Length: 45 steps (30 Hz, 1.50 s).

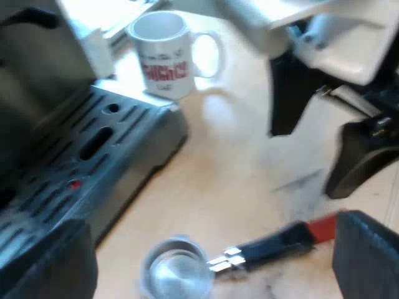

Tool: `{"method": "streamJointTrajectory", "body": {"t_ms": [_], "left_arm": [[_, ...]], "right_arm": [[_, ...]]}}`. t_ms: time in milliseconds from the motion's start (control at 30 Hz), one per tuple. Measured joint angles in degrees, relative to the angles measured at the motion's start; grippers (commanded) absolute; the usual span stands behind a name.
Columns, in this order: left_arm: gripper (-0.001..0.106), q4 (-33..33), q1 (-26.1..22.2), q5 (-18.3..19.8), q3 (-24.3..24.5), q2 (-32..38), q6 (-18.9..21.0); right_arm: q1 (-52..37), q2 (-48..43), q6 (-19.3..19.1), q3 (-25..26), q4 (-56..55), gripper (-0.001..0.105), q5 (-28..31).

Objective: Grind coffee beans and then tamp

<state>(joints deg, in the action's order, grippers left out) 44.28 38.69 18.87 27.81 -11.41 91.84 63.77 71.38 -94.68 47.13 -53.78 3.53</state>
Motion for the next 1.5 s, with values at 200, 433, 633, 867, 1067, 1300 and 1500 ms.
{"method": "streamJointTrajectory", "body": {"t_ms": [200, 433, 633, 867, 1067, 1300, 1500], "left_arm": [[0.078, 4.0, 0.0, -7.6, 4.3, 0.0, 1.7], [0.078, 12.7, -2.5, -9.7, 5.7, 0.1, 8.1], [0.078, 15.5, -8.8, -10.4, 5.7, -1.8, 8.5], [0.078, 14.6, -16.9, -9.4, 5.7, -8.1, 8.0], [0.078, 14.7, -18.0, -10.2, 5.7, -8.3, 8.0], [0.078, 14.9, -22.3, -10.1, 5.6, -8.3, 8.0], [0.078, 15.0, -23.2, -9.9, 5.6, -10.2, 8.0]], "right_arm": [[-0.1, -9.9, 0.0, 1.8, 2.2, 0.072, 0.6], [-0.1, -15.9, -1.6, 1.8, 14.4, 0.072, 0.8], [-0.1, -15.9, -7.1, 0.9, 23.6, 0.072, 0.4], [-0.1, -15.9, -10.7, -5.8, 33.4, 0.072, -3.9], [-0.1, -15.9, -11.6, -11.2, 44.0, 0.072, -5.8], [-0.1, -15.9, -11.6, -17.0, 50.3, 0.072, -5.8], [-0.1, -16.0, -15.3, -21.9, 55.0, 0.072, -5.8]]}}
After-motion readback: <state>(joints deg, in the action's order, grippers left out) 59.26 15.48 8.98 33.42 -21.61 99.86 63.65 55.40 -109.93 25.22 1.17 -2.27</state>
